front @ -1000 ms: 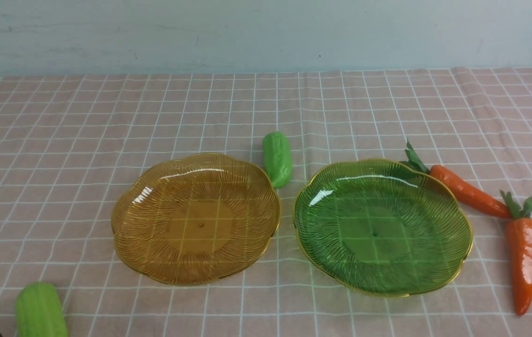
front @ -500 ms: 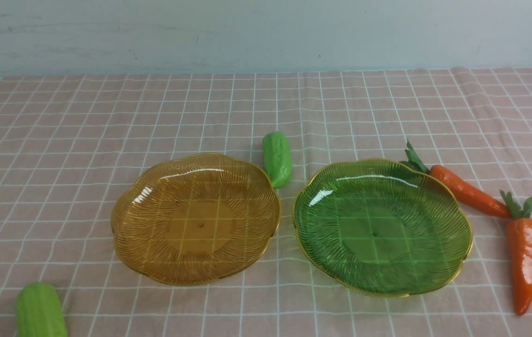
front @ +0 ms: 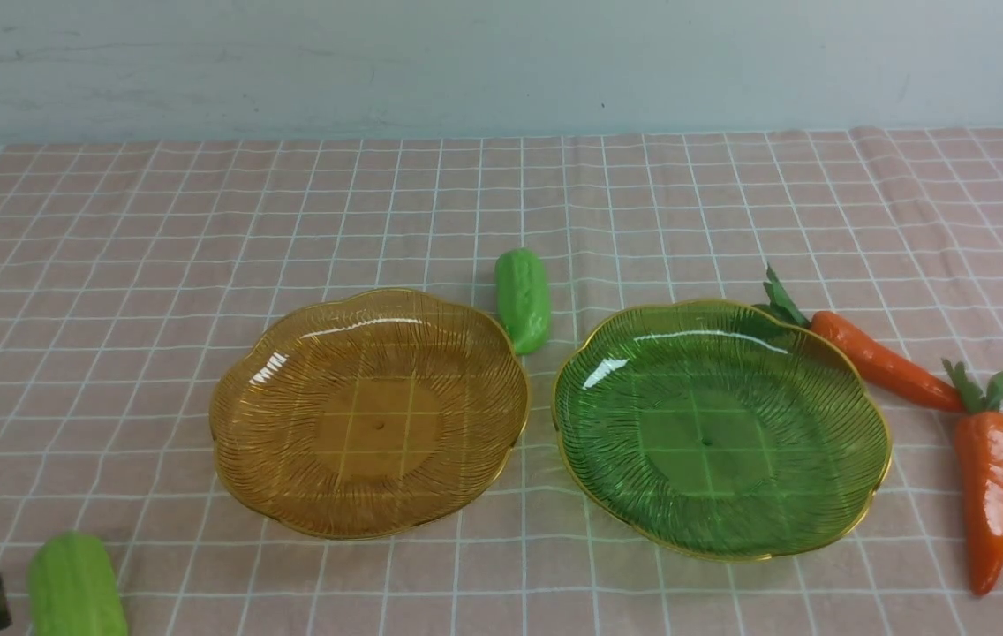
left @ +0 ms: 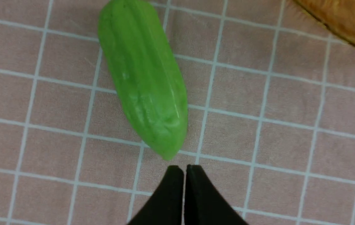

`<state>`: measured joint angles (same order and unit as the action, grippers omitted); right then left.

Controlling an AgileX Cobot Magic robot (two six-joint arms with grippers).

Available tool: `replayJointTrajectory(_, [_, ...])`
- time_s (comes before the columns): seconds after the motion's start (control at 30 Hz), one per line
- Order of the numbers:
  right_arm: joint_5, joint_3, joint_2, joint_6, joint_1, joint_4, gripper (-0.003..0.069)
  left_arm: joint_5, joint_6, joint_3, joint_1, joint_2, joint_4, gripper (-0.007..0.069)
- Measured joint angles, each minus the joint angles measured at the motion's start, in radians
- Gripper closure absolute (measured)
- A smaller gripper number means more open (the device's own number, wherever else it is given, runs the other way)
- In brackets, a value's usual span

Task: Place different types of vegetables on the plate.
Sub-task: 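Put the green cucumber next to the left plate into that plate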

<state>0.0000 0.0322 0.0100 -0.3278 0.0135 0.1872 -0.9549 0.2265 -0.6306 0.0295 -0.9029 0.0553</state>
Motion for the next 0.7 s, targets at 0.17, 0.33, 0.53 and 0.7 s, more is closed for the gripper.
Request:
replayJointTrajectory(0.17, [0.202, -0.051, -0.003, -0.027, 0.0, 0.032, 0.0674, 0.107, 0.0, -0.03, -0.003, -0.199, 0.008, 0.0627])
replayJointTrajectory(0.33, [0.542, -0.343, -0.159, 0.08, 0.0, 0.024, 0.0674, 0.131, 0.0, -0.097, -0.091, -0.3, 0.015, 0.0627])
replayJointTrajectory(0.53, [0.983, -0.742, -0.563, 0.369, 0.0, 0.16, 0.0674, 0.153, -0.04, -0.118, -0.122, -0.373, 0.036, 0.0597])
replayJointTrajectory(0.7, [1.065, -0.787, -0.685, 0.566, 0.0, 0.362, 0.0674, 0.183, -0.084, -0.118, -0.122, -0.426, 0.039, 0.0391])
